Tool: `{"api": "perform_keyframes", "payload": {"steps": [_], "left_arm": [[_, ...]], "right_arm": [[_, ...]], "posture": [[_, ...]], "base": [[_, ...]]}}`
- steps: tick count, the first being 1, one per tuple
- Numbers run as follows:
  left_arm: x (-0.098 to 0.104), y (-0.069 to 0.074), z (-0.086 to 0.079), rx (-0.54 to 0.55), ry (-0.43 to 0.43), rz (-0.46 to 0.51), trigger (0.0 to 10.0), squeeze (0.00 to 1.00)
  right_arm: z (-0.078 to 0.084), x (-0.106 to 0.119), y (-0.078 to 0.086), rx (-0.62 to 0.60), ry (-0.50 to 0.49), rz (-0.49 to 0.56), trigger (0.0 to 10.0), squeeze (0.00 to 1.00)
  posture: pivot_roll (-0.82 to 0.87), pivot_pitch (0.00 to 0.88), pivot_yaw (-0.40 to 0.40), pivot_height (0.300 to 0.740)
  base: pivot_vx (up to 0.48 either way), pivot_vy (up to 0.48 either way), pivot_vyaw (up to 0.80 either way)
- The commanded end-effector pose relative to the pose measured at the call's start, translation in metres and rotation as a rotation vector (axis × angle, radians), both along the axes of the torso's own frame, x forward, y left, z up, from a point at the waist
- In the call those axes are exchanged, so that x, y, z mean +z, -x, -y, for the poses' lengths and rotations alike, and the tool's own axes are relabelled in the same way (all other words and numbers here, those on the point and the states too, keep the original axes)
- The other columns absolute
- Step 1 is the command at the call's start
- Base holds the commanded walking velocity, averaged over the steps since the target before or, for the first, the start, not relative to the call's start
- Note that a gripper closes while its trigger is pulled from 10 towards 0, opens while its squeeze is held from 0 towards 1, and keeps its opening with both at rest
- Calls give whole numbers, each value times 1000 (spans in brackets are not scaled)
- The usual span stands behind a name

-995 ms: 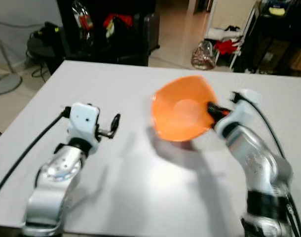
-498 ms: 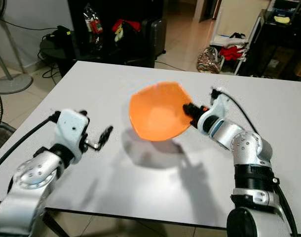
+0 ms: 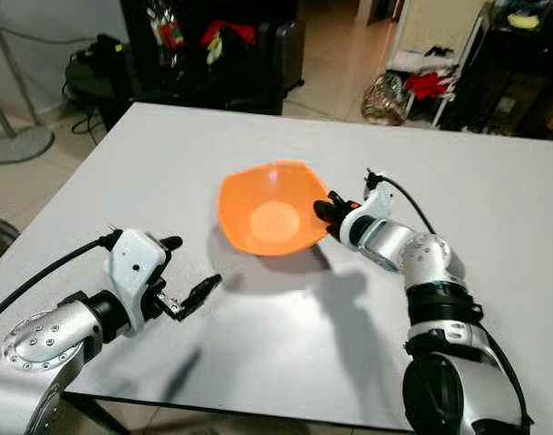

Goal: Setting the table

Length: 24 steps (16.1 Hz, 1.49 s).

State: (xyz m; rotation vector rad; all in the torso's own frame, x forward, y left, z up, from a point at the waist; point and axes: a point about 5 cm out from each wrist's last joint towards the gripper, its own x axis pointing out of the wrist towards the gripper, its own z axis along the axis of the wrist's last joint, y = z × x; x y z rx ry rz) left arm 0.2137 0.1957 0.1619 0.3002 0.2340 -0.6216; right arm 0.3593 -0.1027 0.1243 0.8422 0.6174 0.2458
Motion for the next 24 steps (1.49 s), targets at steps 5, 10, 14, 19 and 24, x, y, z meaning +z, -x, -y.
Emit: {"api": "perform_keyframes", "payload": {"steps": [5,10,14,19,24], "left_arm": [[3,1,5,-33,-1,-3,10000,0],[2,0,7,-34,3,-4,10000,0],[1,-1,11,-47,10,-7,10000,0],[1,-2,13,-48,16,-6,10000,0],[2,-4,13,-50,18,2,10000,0]], "right_arm": [[-4,5,-12,-55,-67,-10,10000,0],[-2,4,-20,-132,-89,-33,10000,0],[-9,0,-21,-124,-102,-68,10000,0],[-6,-1,-22,-141,-133,-81,10000,1000],[3,5,-24,-142,-132,-51,10000,1000]], "posture": [[97,0,-34,740],[89,0,-33,740],[90,0,-39,740],[86,0,-42,740],[76,0,-35,740]], "base": [[0,0,0],[0,0,0],[0,0,0],[0,0,0],[0,0,0]]}}
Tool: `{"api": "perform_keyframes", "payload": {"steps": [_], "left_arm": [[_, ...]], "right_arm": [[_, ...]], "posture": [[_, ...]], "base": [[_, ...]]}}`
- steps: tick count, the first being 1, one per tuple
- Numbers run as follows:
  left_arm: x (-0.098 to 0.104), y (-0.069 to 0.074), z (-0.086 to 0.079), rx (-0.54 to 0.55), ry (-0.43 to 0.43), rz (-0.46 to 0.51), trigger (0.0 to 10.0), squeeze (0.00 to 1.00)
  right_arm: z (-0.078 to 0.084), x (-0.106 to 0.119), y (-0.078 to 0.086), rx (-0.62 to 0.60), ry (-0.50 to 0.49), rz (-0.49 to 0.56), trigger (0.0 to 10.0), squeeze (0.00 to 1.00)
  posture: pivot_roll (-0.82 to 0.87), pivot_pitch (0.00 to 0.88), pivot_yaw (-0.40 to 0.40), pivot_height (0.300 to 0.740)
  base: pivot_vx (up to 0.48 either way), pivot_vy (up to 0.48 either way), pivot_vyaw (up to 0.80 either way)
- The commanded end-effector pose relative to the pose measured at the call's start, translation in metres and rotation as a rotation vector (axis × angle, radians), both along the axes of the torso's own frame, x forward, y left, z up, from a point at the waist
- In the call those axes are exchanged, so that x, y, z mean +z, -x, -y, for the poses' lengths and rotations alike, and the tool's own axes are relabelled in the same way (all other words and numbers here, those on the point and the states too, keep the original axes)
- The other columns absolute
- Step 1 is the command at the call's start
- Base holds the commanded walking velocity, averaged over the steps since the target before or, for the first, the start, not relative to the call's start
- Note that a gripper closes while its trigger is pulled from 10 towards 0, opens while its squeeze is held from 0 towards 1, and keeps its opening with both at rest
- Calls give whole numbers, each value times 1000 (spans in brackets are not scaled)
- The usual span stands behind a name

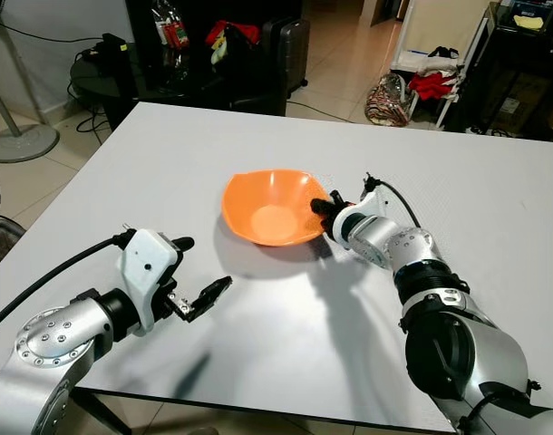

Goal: Setting the table

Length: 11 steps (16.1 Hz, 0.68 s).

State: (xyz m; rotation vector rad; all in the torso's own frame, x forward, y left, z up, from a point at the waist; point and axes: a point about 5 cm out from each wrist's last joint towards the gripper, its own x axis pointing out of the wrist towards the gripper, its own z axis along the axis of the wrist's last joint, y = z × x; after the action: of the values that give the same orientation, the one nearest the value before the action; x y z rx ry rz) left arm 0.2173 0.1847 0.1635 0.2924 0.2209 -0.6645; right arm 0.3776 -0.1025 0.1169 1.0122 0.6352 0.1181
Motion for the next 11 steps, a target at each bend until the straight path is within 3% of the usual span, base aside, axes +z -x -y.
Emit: {"api": "perform_keyframes", "payload": {"steps": [1,7,9,10,11], "left_arm": [[1,-1,3,-7,10,5,10000,0],[9,-1,9,-21,74,28,10000,0],[20,-2,19,-35,148,62,10000,0],[24,-3,26,-20,195,79,10000,0],[25,-4,28,-7,204,85,10000,0]], "right_arm": [[6,15,-6,-7,-13,56,10000,1000],[29,30,8,-1,-16,133,10000,1000],[42,47,24,0,8,225,10000,1000],[52,59,40,-4,105,322,10000,1000],[55,63,45,-10,165,369,10000,1000]], "posture": [[73,0,-35,740],[53,0,-21,740],[42,0,-10,740],[27,0,5,740],[25,0,8,740]], "base": [[0,0,0],[0,0,0],[0,0,0],[0,0,0],[0,0,0]]}}
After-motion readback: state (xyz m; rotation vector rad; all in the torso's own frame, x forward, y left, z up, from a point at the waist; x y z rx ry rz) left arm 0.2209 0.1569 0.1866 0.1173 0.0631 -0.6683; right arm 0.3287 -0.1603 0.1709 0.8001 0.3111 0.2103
